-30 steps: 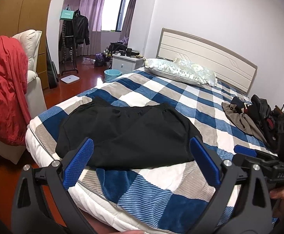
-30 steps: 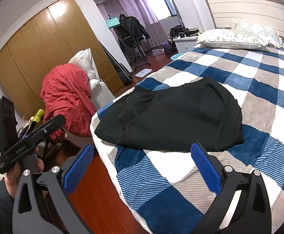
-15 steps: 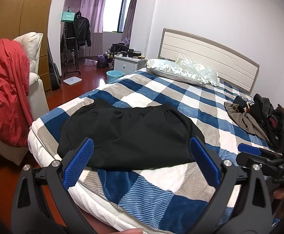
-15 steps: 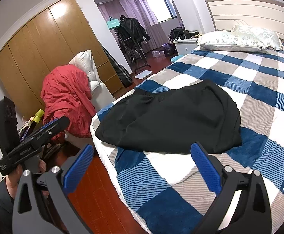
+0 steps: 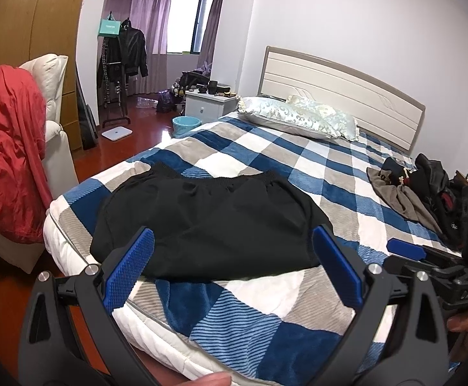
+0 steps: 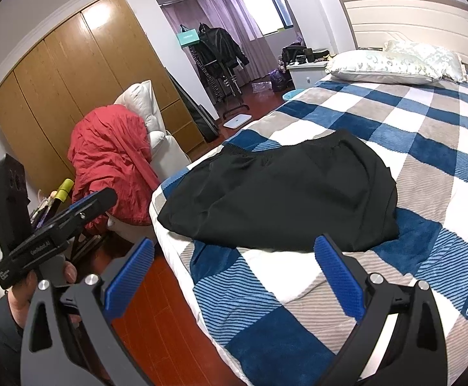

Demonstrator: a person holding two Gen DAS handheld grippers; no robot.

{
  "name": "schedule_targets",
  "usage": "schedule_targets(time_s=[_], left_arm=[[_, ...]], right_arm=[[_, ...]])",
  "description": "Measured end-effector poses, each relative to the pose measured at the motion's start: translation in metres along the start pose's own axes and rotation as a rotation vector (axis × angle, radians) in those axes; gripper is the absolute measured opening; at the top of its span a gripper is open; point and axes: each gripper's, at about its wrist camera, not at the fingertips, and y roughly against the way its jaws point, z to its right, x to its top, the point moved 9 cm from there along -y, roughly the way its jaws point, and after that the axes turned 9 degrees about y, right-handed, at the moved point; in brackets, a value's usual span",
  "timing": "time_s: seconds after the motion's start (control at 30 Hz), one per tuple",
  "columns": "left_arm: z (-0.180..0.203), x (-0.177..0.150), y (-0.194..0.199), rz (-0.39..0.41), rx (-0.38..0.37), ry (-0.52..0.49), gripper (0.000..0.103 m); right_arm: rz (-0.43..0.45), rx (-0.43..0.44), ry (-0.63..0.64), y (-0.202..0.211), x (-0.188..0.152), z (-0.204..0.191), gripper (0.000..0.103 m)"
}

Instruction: Fold large clothes

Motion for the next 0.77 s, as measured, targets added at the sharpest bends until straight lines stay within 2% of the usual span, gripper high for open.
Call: schedule_targets(time_s=[0.33, 0.43, 0.57, 0.63, 0.77], left_arm=[[0.003, -0.004, -0.004, -0.006, -0.018, 0.010, 0.096], [0.003, -0.001, 0.004, 0.044, -0.032, 0.034, 0.096], [0.008, -0.001, 0.002, 0.021, -0.055, 0.023, 0.096], [0.008, -0.004, -0.001, 0.006, -0.018, -0.002, 0.096], [0.008, -0.006, 0.000, 0.000, -0.006, -0.010, 0.096]], right_arm=[[-0.016, -0.003, -0.001, 0.002, -0.011, 0.005, 0.098], [-0.014, -0.001, -0.007, 0.003, -0.012, 0.006, 0.098], [-0.019, 0.002, -0.001, 0.002, -0.012, 0.005, 0.098], [-0.017, 0.003, 0.003, 0.001, -0.011, 0.005, 0.098], [-0.019, 0.004, 0.014, 0.001, -0.010, 0.002, 0.098]])
